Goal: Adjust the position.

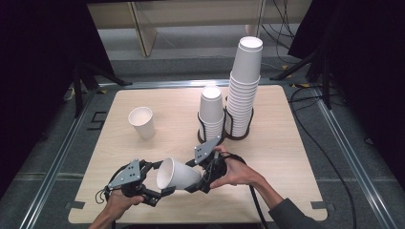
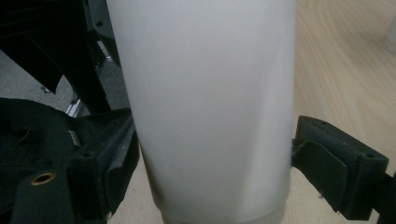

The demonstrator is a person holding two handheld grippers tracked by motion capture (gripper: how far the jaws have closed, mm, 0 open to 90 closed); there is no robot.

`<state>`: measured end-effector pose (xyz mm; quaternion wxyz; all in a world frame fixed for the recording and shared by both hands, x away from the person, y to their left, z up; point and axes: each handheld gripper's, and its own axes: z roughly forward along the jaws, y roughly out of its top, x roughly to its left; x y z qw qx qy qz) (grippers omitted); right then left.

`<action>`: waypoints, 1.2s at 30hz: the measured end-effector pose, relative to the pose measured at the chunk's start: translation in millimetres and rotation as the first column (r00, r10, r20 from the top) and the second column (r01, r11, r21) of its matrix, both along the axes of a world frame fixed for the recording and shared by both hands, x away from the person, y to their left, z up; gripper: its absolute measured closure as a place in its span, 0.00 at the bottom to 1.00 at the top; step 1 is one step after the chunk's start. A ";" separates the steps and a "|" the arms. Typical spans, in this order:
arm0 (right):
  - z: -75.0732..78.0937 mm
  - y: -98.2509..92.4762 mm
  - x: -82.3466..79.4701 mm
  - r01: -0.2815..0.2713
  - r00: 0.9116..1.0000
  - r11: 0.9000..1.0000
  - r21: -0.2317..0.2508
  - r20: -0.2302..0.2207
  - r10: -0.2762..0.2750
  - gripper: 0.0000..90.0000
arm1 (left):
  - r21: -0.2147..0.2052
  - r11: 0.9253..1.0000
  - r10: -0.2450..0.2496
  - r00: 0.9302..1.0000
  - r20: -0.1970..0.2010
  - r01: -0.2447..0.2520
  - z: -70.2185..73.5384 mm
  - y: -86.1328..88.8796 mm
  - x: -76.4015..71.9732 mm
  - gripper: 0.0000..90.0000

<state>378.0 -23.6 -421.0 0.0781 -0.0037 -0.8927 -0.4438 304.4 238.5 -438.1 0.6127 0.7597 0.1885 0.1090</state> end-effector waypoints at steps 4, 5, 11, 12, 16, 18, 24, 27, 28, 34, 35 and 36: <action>8.6 -0.9 -1.8 0.037 0.998 0.999 -0.012 0.053 -0.036 0.17 | 0.008 1.000 0.021 1.000 -0.012 -0.021 0.4 1.1 1.9 0.13; 10.8 -1.2 -2.8 0.046 0.997 0.999 -0.019 0.062 -0.044 0.18 | 0.001 1.000 0.022 1.000 -0.012 -0.022 0.0 0.8 2.5 0.13; 13.7 4.1 -7.9 0.072 0.992 0.996 -0.054 0.111 -0.066 0.18 | 0.049 0.998 0.047 0.999 -0.007 -0.047 4.5 1.5 1.4 0.13; 13.0 5.9 -8.8 0.070 0.992 0.996 -0.051 0.111 -0.064 0.17 | 0.053 0.997 0.052 0.999 -0.009 -0.052 5.4 0.7 1.0 0.13; 10.9 11.6 -10.9 0.080 0.988 0.995 -0.052 0.136 -0.072 0.18 | 0.070 0.996 0.059 0.998 -0.012 -0.058 8.1 -1.8 0.7 0.13; 9.5 14.1 -12.7 0.081 0.989 0.995 -0.052 0.126 -0.074 0.17 | 0.077 0.995 0.066 0.998 -0.020 -0.065 9.1 -2.8 -0.1 0.13; 3.9 24.0 -15.5 0.070 0.987 0.996 -0.050 0.146 -0.062 0.17 | 0.094 0.993 0.069 0.997 -0.018 -0.067 11.1 -3.6 -1.1 0.13; 2.3 26.5 -16.1 0.076 0.989 0.996 -0.046 0.128 -0.070 0.19 | 0.083 0.994 0.071 0.997 -0.017 -0.070 11.9 -3.7 -1.3 0.13; 2.0 27.1 -15.7 0.073 0.989 0.996 -0.044 0.132 -0.067 0.21 | 0.067 0.996 0.068 0.998 -0.015 -0.067 12.0 -4.5 -1.2 0.13; 1.7 26.3 -15.6 0.067 0.991 0.998 -0.010 0.116 -0.065 0.24 | 0.026 0.996 0.089 0.995 -0.043 -0.088 12.2 -1.3 -0.5 0.08; 2.2 25.7 -15.1 0.069 0.992 0.998 0.004 0.109 -0.069 0.24 | -0.021 0.996 0.090 0.995 -0.049 -0.091 10.2 -1.8 0.3 0.07; 3.2 24.6 -13.8 0.070 0.992 0.997 0.018 0.104 -0.072 0.24 | -0.028 0.994 0.102 0.994 -0.043 -0.103 9.8 -1.4 0.2 0.06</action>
